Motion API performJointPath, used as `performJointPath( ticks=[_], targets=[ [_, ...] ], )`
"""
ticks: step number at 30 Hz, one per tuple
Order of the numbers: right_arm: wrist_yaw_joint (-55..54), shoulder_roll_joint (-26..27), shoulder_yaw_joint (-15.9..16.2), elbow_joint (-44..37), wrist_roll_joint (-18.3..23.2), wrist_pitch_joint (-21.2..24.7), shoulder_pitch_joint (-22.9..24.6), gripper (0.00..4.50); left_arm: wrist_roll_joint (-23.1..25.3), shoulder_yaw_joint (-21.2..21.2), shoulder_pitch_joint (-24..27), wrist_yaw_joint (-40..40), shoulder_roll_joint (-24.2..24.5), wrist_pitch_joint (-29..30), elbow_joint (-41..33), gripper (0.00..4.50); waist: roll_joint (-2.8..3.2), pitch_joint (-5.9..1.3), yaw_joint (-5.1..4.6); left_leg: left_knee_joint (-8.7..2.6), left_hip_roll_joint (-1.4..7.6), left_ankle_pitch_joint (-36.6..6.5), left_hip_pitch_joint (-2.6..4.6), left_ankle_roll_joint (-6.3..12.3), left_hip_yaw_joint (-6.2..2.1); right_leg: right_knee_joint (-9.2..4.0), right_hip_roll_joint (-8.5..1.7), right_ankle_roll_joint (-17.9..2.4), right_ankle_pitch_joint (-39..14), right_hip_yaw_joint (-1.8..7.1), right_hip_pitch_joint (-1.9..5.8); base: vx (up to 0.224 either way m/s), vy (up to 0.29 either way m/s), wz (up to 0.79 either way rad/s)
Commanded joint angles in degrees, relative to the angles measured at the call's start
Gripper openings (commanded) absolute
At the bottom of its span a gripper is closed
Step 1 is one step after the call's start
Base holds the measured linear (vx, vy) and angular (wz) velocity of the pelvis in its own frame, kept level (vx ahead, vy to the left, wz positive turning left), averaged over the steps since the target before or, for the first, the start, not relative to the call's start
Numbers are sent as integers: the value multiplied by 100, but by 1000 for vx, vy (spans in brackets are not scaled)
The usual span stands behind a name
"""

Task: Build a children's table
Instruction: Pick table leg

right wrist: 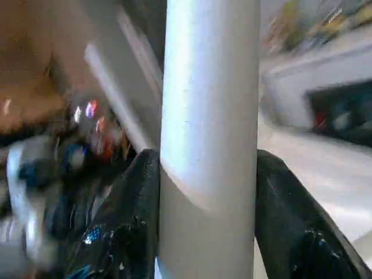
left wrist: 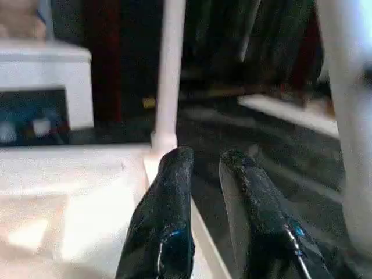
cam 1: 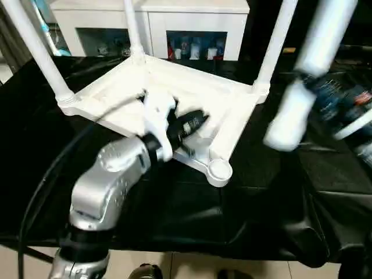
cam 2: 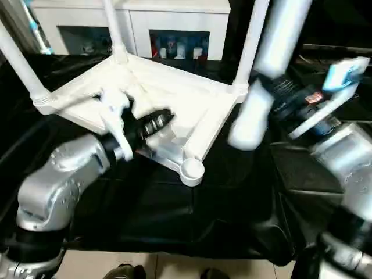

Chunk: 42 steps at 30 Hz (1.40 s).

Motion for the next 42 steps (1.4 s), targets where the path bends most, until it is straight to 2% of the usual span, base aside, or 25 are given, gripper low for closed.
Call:
performJointPath(
  ticks=[1, 2, 3, 4, 5, 7, 9, 11, 18, 19, 22, 23, 24, 25, 26, 29, 30, 31, 34, 35, 36, 37, 40, 41, 42],
  targets=[
    [173, -97, 509, -365, -330, -129, 138, 178, -296, 238, -190, 89, -84, 88, 49, 105, -170, -411, 24, -434, 175, -1572, 126, 29, -100, -513, -208, -654, -2408, 132, 200, 0, 0, 0],
    [187, -127, 649, -382, -417, -181, 175, 178, -530, 336, -250, 59, -143, 236, 41, 105, -162, -409, 31, -433, 173, -1556, 131, 30, -103, -513, -208, -653, -2393, 137, 190, 0, 0, 0],
    [200, -183, 925, -388, -558, -282, 216, 178, -1135, 563, -372, -46, -267, 602, 4, 122, -197, -406, 23, -431, 168, -1504, 115, 38, -104, -489, -227, -688, -2385, 136, 203, 0, 0, 0],
    [223, -214, 1044, -395, -584, -306, 217, 178, -1461, 690, -437, -71, -345, 789, -14, 132, -222, -405, 10, -416, 163, -1498, 135, 13, -87, -489, -212, -792, -2325, 140, 179, 0, 0, 0],
    [223, -214, 1044, -395, -584, -306, 217, 178, -1461, 690, -437, -71, -345, 789, -14, 132, -219, -404, 23, -420, 162, -1469, 129, 35, -96, -486, -213, -810, -2278, 138, 190, 0, 0, 0],
    [117, -245, 1186, -421, -446, -294, 172, 178, -1983, 894, -566, 21, -490, 1119, -2, 138, -229, -397, 33, -413, 161, -1390, 125, 82, -83, -470, -205, -871, -2104, 148, 191, 0, 0, 0],
    [18, -258, 1234, -452, -330, -267, 151, 178, -2084, 945, -630, 90, -559, 1184, 8, 169, -235, -399, 46, -411, 177, -1275, 134, 155, -73, -462, -192, -887, -1860, 156, 196, 0, 0, 0],
    [-6, -259, 1251, -472, -302, -247, 147, 178, -2047, 934, -649, 95, -571, 1182, 21, 179, -249, -392, 54, -409, 179, -1195, 126, 194, -71, -449, -189, -888, -1731, 158, 209, 0, 0, 0],
    [116, -172, 1448, -658, -525, -267, 243, 178, -2071, 985, -717, 319, -710, 1307, 111, 235, -274, -375, 52, -414, 182, -1105, 116, 181, -73, -440, -198, -844, -1639, 164, 237, 0, 0, 0],
    [119, -197, 1561, -680, -555, -340, 271, 178, -2128, 1018, -761, 502, -685, 1374, 167, 258, -268, -371, 54, -415, 185, -1129, 123, 162, -76, -436, -202, -853, -1668, 165, 234, 0, 0, 0],
    [95, -220, 1715, -711, -641, -440, 292, 178, -2127, 1039, -795, 647, -703, 1374, 239, 265, -277, -356, 53, -422, 181, -1219, 122, 119, -75, -460, -198, -804, -1798, 166, 225, 0, 0, 0],
    [55, -209, 1883, -743, -750, -536, 308, 178, -2097, 1054, -822, 748, -747, 1329, 303, 269, -271, -364, 50, -424, 189, -1199, 120, 96, -85, -450, -201, -807, -1750, 164, 236, 0, 0, 0],
    [55, -209, 1883, -743, -750, -536, 308, 178, -2097, 1054, -822, 748, -747, 1329, 303, 280, -276, -355, 45, -423, 182, -1213, 118, 90, -80, -459, -197, -803, -1757, 165, 233, 0, 0, 0],
    [-34, -166, 2116, -774, -909, -658, 318, 178, -2073, 1084, -855, 847, -818, 1295, 366, 293, -269, -361, 47, -421, 180, -1211, 118, 95, -82, -450, -198, -801, -1728, 168, 239, 0, 0, 0],
    [-34, -166, 2116, -774, -909, -658, 318, 178, -2073, 1084, -855, 847, -818, 1295, 366, 306, -272, -358, 43, -426, 184, -1216, 114, 84, -84, -451, -200, -797, -1728, 168, 238, 0, 0, 0],
    [-260, -44, 2489, -747, -1293, -847, 287, 178, -2176, 1245, -901, 1026, -1018, 1296, 448, 323, -276, -365, 33, -422, 183, -1241, 113, 61, -81, -457, -207, -805, -1744, 169, 239, 0, 0, 0],
    [-263, -42, 2494, -745, -1300, -851, 286, 178, -2177, 1247, -901, 1027, -1020, 1296, 449, 323, -270, -363, 36, -425, 180, -1252, 116, 54, -87, -459, -205, -803, -1764, 167, 237, 0, 0, 0],
    [-386, 25, 2618, -677, -1504, -960, 255, 178, -2244, 1293, -910, 1100, -1061, 1312, 459, 323, -263, -374, 38, -421, 186, -1245, 122, 53, -87, -450, -204, -812, -1713, 172, 238, 0, 0, 0],
    [-620, 91, 2814, -550, -1903, -1257, 191, 178, -2143, 1306, -930, 1396, -1064, 1257, 541, 285, -267, -379, 31, -421, 183, -1235, 117, 40, -83, -435, -191, -821, -1585, 171, 238, 0, 0, 0],
    [-801, 81, 2994, -465, -2212, -1419, 146, 178, -2051, 1351, -956, 1602, -1080, 1265, 622, 287, -269, -390, 28, -415, 188, -1211, 118, 14, -87, -422, -191, -813, -1540, 171, 243, 0, 0, 0],
    [-801, 81, 2994, -465, -2212, -1419, 146, 178, -2051, 1351, -956, 1602, -1080, 1265, 622, 284, -272, -387, 23, -415, 180, -1195, 120, 11, -83, -428, -184, -801, -1525, 169, 239, 0, 0, 0],
    [-931, 67, 3126, -405, -2424, -1534, 118, 178, -1998, 1384, -974, 1751, -1094, 1276, 677, 273, -266, -387, 24, -411, 176, -1180, 120, 4, -83, -420, -185, -797, -1510, 172, 246, 0, 0, 0],
    [-1317, -112, 3913, -175, -3457, -2116, 97, 178, -1609, 1337, -1002, 2040, -1106, 1054, 846, 245, -273, -400, 23, -405, 179, -1162, 124, -32, -85, -427, -183, -737, -1504, 171, 250, 0, 0, 0],
    [-1481, -35, 4113, -98, -3689, -2253, 119, 178, -1502, 1291, -993, 2089, -1131, 960, 887, 239, -285, -412, 22, -397, 178, -1137, 121, -50, -78, -425, -184, -709, -1451, 176, 255, 0, 0, 0],
    [-1493, -24, 4117, -95, -3693, -2253, 120, 178, -1496, 1284, -991, 2089, -1132, 955, 889, 227, -279, -415, 20, -395, 171, -1131, 114, -40, -82, -417, -189, -711, -1430, 175, 258, 0, 0, 0]
  ],
)
